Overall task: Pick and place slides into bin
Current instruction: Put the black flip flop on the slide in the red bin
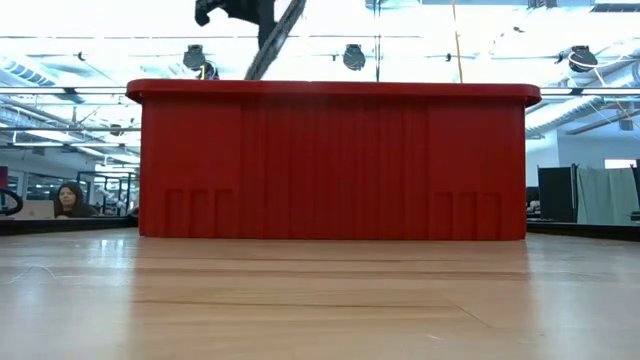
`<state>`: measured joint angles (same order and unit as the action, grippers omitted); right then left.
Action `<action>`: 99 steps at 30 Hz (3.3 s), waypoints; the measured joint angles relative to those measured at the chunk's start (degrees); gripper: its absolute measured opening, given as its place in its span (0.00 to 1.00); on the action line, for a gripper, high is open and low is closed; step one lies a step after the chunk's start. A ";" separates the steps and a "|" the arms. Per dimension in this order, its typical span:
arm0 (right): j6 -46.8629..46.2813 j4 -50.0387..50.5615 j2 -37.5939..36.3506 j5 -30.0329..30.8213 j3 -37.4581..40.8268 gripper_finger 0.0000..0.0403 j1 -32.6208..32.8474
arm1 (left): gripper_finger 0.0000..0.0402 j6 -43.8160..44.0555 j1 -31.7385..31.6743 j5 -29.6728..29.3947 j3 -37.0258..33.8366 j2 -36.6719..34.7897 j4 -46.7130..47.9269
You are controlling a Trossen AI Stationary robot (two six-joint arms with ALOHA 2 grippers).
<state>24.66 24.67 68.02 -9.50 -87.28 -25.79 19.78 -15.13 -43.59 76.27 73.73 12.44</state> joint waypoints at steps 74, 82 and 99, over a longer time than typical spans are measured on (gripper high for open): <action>-28.38 -71.47 2.81 3.61 36.13 0.35 5.70 | 0.00 -17.10 5.54 -5.03 -0.02 15.70 -30.62; -26.43 -71.39 2.81 6.44 36.13 0.35 5.89 | 0.00 -17.08 6.88 -4.52 -0.02 16.25 -30.91; -26.33 -65.65 2.85 14.77 36.10 0.35 5.71 | 0.00 -25.28 11.55 -5.26 0.00 17.16 -33.98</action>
<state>-1.67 -40.98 70.87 5.27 -51.18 -20.08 -5.51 -3.58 -48.85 76.27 90.89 -21.54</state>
